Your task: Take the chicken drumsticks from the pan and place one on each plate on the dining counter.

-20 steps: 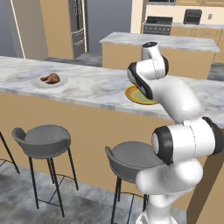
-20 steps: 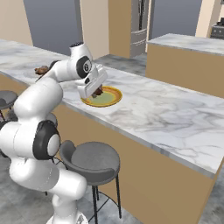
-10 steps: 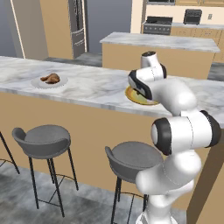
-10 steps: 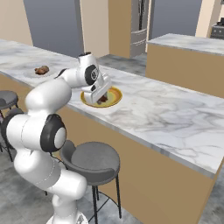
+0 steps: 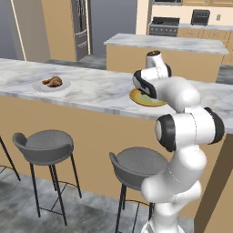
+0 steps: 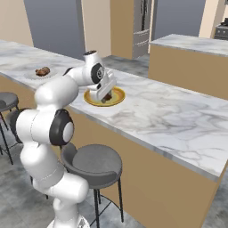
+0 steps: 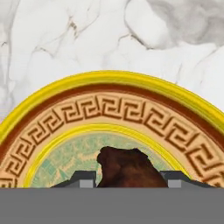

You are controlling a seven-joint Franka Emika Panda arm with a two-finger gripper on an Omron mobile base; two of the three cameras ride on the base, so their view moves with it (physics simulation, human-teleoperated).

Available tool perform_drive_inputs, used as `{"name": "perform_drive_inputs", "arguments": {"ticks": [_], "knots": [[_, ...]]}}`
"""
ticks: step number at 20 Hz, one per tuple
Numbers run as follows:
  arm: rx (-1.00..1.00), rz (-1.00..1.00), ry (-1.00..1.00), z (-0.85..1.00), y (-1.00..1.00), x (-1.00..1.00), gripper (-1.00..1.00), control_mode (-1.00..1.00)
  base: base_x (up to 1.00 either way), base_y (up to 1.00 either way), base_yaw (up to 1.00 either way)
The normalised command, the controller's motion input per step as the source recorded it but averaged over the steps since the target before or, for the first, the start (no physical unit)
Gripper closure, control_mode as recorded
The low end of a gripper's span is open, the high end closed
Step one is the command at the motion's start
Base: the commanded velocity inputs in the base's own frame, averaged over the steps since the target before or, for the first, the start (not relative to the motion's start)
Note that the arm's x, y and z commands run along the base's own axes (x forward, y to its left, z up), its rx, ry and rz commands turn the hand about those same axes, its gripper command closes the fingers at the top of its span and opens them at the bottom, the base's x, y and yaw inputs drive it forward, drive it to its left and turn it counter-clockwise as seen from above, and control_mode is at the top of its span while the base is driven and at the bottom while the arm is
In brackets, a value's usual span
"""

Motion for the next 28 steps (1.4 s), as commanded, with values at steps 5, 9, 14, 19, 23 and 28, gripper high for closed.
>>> {"name": "perform_drive_inputs", "arguments": {"ticks": [5,9,14,19,23,28], "knots": [[0.00,-0.03,-0.01,0.09,0.00,0.76,-1.00,-1.00,0.00,0.00,0.00],[0.00,-0.01,-0.10,0.12,-0.04,0.58,-1.00,-1.00,0.00,0.00,0.00],[0.00,0.00,-0.08,0.38,0.00,0.09,-1.00,-1.00,0.00,0.00,0.00],[0.00,0.00,-0.45,0.46,-0.04,-0.88,-1.00,-1.00,0.00,0.00,0.00],[0.00,0.00,-0.58,0.24,0.00,-1.00,-1.00,-1.00,0.00,0.00,0.00],[0.04,0.00,-0.55,0.00,0.00,-1.00,-1.00,-1.00,0.00,0.00,0.00]]}}
